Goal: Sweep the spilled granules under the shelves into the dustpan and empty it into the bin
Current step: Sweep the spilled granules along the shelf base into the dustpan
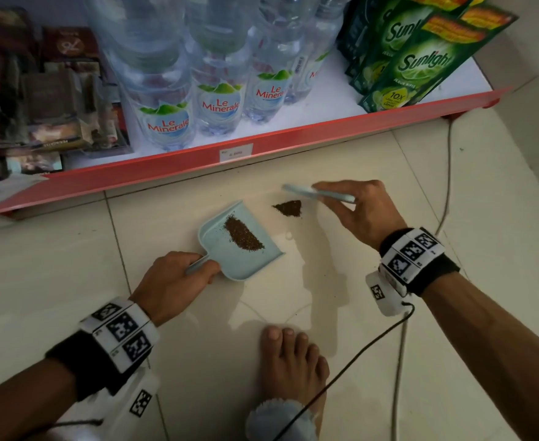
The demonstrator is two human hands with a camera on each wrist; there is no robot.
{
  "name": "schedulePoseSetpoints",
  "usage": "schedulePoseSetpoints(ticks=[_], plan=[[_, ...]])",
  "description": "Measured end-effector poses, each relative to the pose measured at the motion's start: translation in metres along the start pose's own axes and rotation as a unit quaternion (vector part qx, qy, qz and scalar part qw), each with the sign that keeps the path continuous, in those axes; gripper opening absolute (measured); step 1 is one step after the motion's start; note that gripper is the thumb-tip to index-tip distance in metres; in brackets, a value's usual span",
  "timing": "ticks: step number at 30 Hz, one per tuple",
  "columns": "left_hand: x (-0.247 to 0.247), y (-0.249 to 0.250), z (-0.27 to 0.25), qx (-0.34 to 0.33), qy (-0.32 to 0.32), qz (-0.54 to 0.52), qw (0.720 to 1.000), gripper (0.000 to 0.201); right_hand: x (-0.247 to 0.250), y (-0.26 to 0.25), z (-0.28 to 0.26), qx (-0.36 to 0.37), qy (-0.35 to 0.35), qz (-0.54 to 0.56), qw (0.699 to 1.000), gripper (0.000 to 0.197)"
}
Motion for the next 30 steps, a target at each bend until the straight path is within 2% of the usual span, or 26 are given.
schedulePoseSetpoints(ticks=[2,4,7,10,16,19,22,26,28,30], plan=[[-0.004,0.008,0.005,-0.003,-0.002,0.024,1.000,0.041,0.006,-0.002,0.000,-0.030,0.071,-0.002,0.997,0.024],[-0.009,0.016,0.009,-0.002,-0.013,0.040,0.999,0.048,0.005,-0.005,0.001,-0.061,0.092,-0.049,0.993,0.025],[-0.013,0.027,0.013,0.005,-0.020,0.057,0.998,0.052,-0.006,-0.010,0.002,-0.109,0.046,-0.151,0.981,0.027],[-0.015,0.033,0.016,0.012,-0.021,0.069,0.997,0.045,-0.018,-0.021,-0.003,-0.105,0.020,-0.219,0.970,0.024],[-0.021,0.041,0.015,0.033,-0.046,0.082,0.995,0.045,-0.035,-0.043,-0.020,-0.083,0.005,-0.172,0.982,0.019],[-0.022,0.044,0.016,0.042,-0.052,0.092,0.994,0.040,-0.036,-0.052,-0.024,-0.078,0.049,-0.062,0.994,0.017],[-0.022,0.047,0.018,0.050,-0.062,0.096,0.992,0.040,-0.028,-0.054,-0.023,-0.100,0.113,0.024,0.988,0.020],[-0.022,0.048,0.018,0.059,-0.064,0.102,0.991,0.037,-0.013,-0.043,-0.018,-0.139,0.151,-0.021,0.978,0.023],[-0.022,0.049,0.017,0.064,-0.063,0.103,0.991,0.037,-0.011,-0.040,-0.016,-0.141,0.137,-0.097,0.976,0.023],[-0.022,0.049,0.017,0.066,-0.063,0.101,0.991,0.037,-0.019,-0.043,-0.016,-0.125,0.093,-0.158,0.975,0.022]])
Point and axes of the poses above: each hand's wrist, its own z-axis towards the middle knuckle, its own x-axis out of the back of the hand, y = z × x, the point moved 5 cm from there along z, towards the middle knuckle, and after that the axes turned 1 degree about y, right-handed, at the moved point
